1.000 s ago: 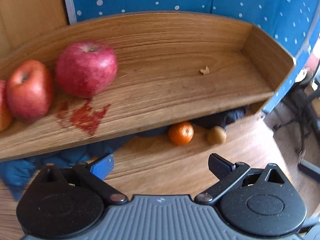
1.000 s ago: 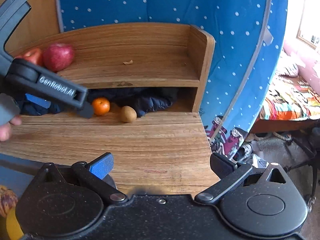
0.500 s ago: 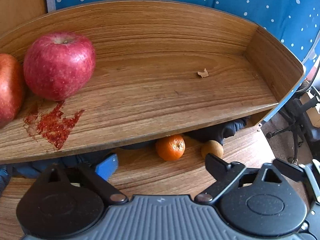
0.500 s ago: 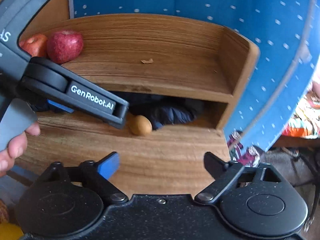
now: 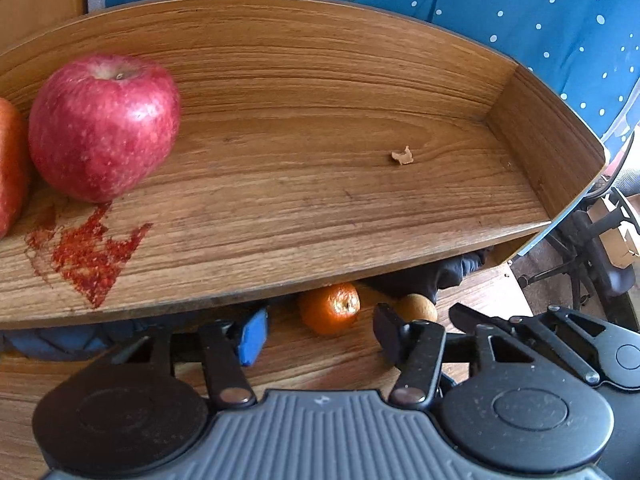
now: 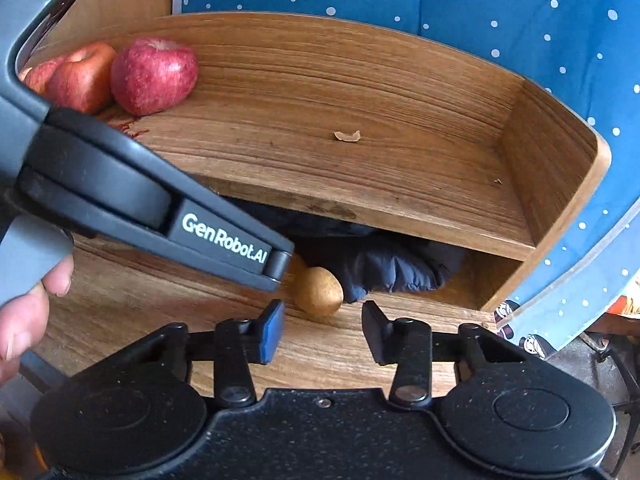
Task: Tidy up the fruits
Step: 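Grasp the last orange with the left tool while the right tool grasps a small brown kiwi, then lower the orange onto the tray with the left tool while the right tool releases the kiwi there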
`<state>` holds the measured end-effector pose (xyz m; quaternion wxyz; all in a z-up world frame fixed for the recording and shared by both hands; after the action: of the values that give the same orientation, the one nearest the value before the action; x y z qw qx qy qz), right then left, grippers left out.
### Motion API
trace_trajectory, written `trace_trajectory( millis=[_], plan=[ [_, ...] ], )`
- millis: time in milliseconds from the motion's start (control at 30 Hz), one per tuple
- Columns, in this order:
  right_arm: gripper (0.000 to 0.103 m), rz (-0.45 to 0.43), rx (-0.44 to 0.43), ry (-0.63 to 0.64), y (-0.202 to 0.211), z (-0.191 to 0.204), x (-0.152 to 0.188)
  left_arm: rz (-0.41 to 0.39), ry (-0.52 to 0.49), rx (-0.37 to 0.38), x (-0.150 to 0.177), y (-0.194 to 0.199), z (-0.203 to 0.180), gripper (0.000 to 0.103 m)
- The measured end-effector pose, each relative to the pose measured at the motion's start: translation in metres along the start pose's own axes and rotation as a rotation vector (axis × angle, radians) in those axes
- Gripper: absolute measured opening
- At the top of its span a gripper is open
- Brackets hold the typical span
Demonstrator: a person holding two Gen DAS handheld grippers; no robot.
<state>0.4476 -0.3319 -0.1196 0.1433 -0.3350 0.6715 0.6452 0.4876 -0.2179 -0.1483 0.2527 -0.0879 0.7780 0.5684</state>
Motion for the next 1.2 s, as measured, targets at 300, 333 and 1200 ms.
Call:
trace_trajectory(
  millis=[300, 333, 1200],
  plan=[
    [0.03, -0.018, -0.04, 0.005, -0.002, 0.0, -0.002, -0.01, 0.001, -0.004, -0.003, -0.007, -0.005, 0.039],
    [0.03, -0.02, -0.043, 0.004, -0.001, 0.002, -0.002, -0.009, 0.0, 0.002, -0.002, -0.006, -0.006, 0.037],
    [0.03, -0.072, -0.069, -0.058, 0.083, 0.013, 0.027, -0.03, -0.001, -0.017, 0.04, 0.055, -0.009, 0.035]
  ],
)
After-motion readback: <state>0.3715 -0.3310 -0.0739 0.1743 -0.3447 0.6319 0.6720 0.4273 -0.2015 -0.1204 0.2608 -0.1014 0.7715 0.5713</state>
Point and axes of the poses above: each gripper's, at about its wrist camera, not at the fingertips, and y roughly against the way its jaws point, z to its left, x to its underside, the point moved 4 cm from there along -y, roughly the way its jaws point
